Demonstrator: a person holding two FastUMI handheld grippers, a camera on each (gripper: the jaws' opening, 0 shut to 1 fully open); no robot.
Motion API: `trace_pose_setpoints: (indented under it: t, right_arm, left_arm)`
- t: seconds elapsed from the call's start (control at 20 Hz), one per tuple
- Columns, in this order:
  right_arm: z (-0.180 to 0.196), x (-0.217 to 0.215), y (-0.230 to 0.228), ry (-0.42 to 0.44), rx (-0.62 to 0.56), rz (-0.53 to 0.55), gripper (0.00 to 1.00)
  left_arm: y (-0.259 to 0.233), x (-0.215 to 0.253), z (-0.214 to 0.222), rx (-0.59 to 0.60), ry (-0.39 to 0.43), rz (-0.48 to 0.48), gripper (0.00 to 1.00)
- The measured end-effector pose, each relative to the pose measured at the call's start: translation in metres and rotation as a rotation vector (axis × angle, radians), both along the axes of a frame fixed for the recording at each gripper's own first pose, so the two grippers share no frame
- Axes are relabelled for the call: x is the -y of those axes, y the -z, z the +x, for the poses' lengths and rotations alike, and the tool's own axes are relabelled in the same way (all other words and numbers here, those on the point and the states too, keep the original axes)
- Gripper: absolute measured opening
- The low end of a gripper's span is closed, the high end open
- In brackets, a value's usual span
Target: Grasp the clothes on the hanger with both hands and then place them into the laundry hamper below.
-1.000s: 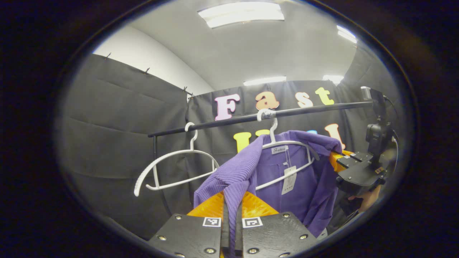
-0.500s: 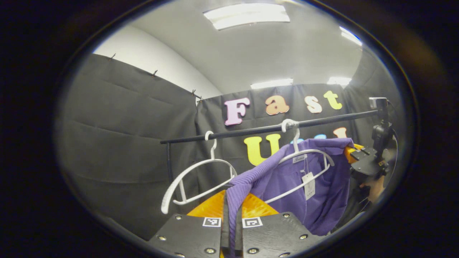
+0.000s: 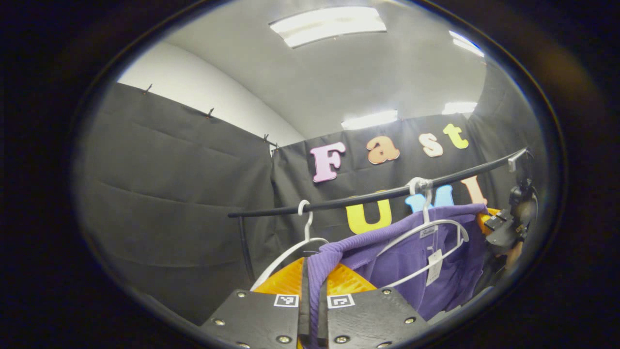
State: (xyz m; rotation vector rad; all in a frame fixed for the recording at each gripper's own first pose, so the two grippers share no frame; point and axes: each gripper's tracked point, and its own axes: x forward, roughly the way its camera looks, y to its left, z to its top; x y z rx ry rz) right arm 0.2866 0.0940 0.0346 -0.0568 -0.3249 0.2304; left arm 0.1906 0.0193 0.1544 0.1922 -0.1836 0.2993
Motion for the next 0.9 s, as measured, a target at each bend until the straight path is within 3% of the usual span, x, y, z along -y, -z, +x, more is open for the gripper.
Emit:
trace_pose_setpoints:
  t: [0.25,0.35,0.55,0.6,0.7,0.75,0.8,0.85,0.9]
  right_arm:
    - [0.015,-0.019,0.021,-0.047,-0.043,-0.015,0.03]
    - [0.024,-0.028,0.033,-0.076,-0.084,-0.019,0.03]
    - [0.034,-0.035,0.055,-0.121,-0.16,0.006,0.03]
    - [0.036,-0.036,0.059,-0.131,-0.172,0.009,0.03]
    - [0.041,-0.046,0.076,-0.182,-0.236,0.039,0.03]
    - [0.043,-0.046,0.084,-0.2,-0.27,0.059,0.03]
    - [0.044,-0.044,0.088,-0.207,-0.288,0.076,0.03]
    - [0.043,-0.044,0.091,-0.21,-0.3,0.081,0.03]
    - [0.041,-0.044,0.097,-0.209,-0.312,0.071,0.03]
  left_arm:
    - [-0.005,-0.02,0.015,-0.015,0.017,0.012,0.06]
    - [-0.001,-0.022,0.02,-0.023,0.027,0.004,0.11]
    - [0.005,-0.019,0.024,-0.035,0.049,0.005,0.11]
    - [0.007,-0.019,0.024,-0.037,0.052,0.013,0.06]
    - [0.011,-0.019,0.026,-0.041,0.057,0.013,0.11]
    - [0.012,-0.017,0.028,-0.043,0.068,0.0,0.06]
    - [0.014,-0.018,0.029,-0.047,0.073,-0.011,0.11]
    - [0.016,-0.019,0.03,-0.05,0.073,-0.011,0.06]
    - [0.019,-0.02,0.032,-0.058,0.071,-0.011,0.11]
